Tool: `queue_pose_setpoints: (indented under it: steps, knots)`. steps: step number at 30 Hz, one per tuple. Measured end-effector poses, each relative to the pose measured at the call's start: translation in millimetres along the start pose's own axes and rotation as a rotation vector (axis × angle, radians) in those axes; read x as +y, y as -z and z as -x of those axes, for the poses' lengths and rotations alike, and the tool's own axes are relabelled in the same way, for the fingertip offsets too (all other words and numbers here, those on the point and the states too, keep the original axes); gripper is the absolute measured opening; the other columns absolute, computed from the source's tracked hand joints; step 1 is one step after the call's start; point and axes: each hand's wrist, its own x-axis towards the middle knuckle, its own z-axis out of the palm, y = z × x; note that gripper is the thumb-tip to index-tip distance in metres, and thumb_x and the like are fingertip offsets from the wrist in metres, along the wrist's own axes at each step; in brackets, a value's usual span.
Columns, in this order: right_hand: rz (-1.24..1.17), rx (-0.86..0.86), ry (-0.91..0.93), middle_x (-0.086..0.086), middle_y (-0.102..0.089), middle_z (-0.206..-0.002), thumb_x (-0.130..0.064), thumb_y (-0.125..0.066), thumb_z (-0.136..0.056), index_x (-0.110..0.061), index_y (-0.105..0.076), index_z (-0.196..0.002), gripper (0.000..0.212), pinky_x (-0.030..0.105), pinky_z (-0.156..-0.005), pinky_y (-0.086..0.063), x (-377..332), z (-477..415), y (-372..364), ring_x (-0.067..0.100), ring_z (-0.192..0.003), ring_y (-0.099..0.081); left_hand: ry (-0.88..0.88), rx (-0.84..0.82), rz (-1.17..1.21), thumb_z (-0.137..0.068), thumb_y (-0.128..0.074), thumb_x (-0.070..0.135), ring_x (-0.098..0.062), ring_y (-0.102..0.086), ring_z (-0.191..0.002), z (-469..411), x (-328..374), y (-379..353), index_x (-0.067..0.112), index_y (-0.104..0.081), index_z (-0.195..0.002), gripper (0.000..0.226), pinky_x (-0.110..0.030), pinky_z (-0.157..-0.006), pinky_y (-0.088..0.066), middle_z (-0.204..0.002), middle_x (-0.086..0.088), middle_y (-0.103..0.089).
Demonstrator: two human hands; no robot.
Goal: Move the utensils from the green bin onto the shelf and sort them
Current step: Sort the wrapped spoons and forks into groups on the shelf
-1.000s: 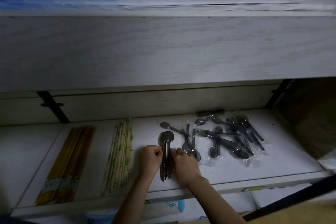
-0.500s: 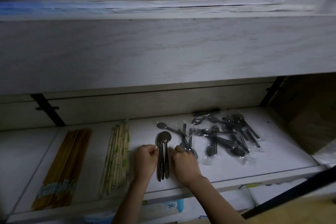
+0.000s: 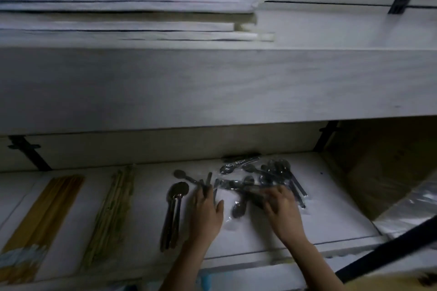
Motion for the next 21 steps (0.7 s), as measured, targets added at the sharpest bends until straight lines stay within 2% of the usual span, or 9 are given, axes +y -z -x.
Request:
queue_pose_setpoints:
  steps: [2, 3, 7, 9, 11, 13, 16, 19, 21]
  knots:
    - [0.025, -0.026, 0.012, 0.008, -0.056, -0.119, -0.007, -0.060, -0.086, -0.014, -0.064, -0.114, 0.030, 0.028, -0.095, -0.038, 24.5, -6.9, 13.9, 0.026, -0.112, -0.051, 0.073, -0.013, -0.035, -0.099, -0.036, 0.035, -0.026, -0.010, -0.146, -10.8, 9.0, -16.4, 0.021, -0.020, -0.149, 0.055, -0.033, -0.116, -0.022, -0.158, -0.011, -0.011]
    - [0.032, -0.043, 0.031, 0.008, -0.056, -0.121, -0.008, -0.059, -0.087, -0.014, -0.064, -0.116, 0.030, 0.027, -0.095, -0.038, 35.1, -11.9, 18.9, 0.025, -0.113, -0.051, 0.104, -0.007, -0.061, -0.099, -0.033, 0.036, -0.027, -0.008, -0.146, -16.6, 12.9, -23.2, 0.021, -0.020, -0.149, 0.054, -0.036, -0.118, -0.021, -0.158, -0.011, -0.008]
    - [0.067, -0.107, 0.079, 0.007, -0.057, -0.122, -0.013, -0.053, -0.092, -0.015, -0.062, -0.118, 0.028, 0.024, -0.091, -0.038, 64.4, -38.0, 28.6, 0.023, -0.110, -0.051, 0.133, 0.136, -0.091, -0.099, -0.032, 0.031, -0.023, -0.024, -0.141, -30.2, 22.8, -41.2, 0.020, -0.044, -0.138, 0.042, -0.035, -0.113, -0.031, -0.154, -0.003, -0.026]
    - [0.086, -0.135, 0.088, 0.007, -0.056, -0.124, -0.015, -0.049, -0.094, -0.016, -0.060, -0.121, 0.029, 0.028, -0.092, -0.040, 71.0, -52.3, 30.4, 0.023, -0.113, -0.050, 0.126, 0.182, -0.089, -0.099, -0.033, 0.029, -0.019, -0.031, -0.137, -31.5, 24.9, -47.0, 0.021, -0.051, -0.133, 0.039, -0.033, -0.110, -0.034, -0.152, 0.002, -0.031]
    - [0.126, -0.143, 0.111, 0.008, -0.058, -0.124, -0.018, -0.046, -0.095, -0.018, -0.058, -0.123, 0.030, 0.031, -0.091, -0.042, 71.5, -67.2, 29.9, 0.025, -0.113, -0.051, 0.129, 0.210, -0.068, -0.099, -0.034, 0.028, -0.018, -0.042, -0.129, -31.1, 24.9, -52.2, 0.020, -0.055, -0.128, 0.037, -0.034, -0.105, -0.040, -0.145, 0.001, -0.042]
    - [0.230, -0.154, 0.144, 0.007, -0.057, -0.127, -0.024, -0.042, -0.097, -0.021, -0.055, -0.126, 0.032, 0.033, -0.091, -0.043, 67.7, -80.7, 27.3, 0.025, -0.113, -0.053, 0.131, 0.241, -0.028, -0.099, -0.037, 0.027, -0.016, -0.054, -0.110, -27.1, 24.3, -54.8, 0.016, -0.061, -0.119, 0.033, -0.030, -0.096, -0.045, -0.127, -0.005, -0.058]
    - [0.391, -0.216, 0.149, 0.007, -0.055, -0.127, -0.030, -0.038, -0.098, -0.021, -0.054, -0.123, 0.031, 0.033, -0.091, -0.040, 61.1, -93.2, 20.6, 0.025, -0.113, -0.054, 0.135, 0.290, 0.019, -0.098, -0.042, 0.022, -0.010, -0.057, -0.079, -21.1, 20.8, -54.5, 0.010, -0.066, -0.097, 0.027, -0.021, -0.077, -0.047, -0.094, -0.007, -0.067]
    - [0.459, -0.270, 0.111, 0.007, -0.058, -0.123, -0.032, -0.041, -0.096, -0.021, -0.057, -0.117, 0.028, 0.035, -0.098, -0.036, 57.2, -101.9, 15.2, 0.025, -0.115, -0.051, 0.118, 0.348, 0.030, -0.094, -0.050, 0.020, -0.022, -0.062, -0.079, -27.4, 18.6, -49.9, 0.007, -0.064, -0.084, 0.021, -0.028, -0.071, -0.050, -0.086, -0.011, -0.063]
    - [0.446, -0.270, 0.106, 0.007, -0.059, -0.120, -0.027, -0.043, -0.096, -0.023, -0.058, -0.115, 0.025, 0.034, -0.099, -0.037, 53.9, -106.4, 15.4, 0.024, -0.116, -0.051, 0.154, 0.343, -0.025, -0.090, -0.056, 0.028, -0.027, -0.059, -0.089, -35.5, 20.6, -44.2, 0.004, -0.062, -0.098, 0.025, -0.035, -0.076, -0.052, -0.099, -0.014, -0.058]
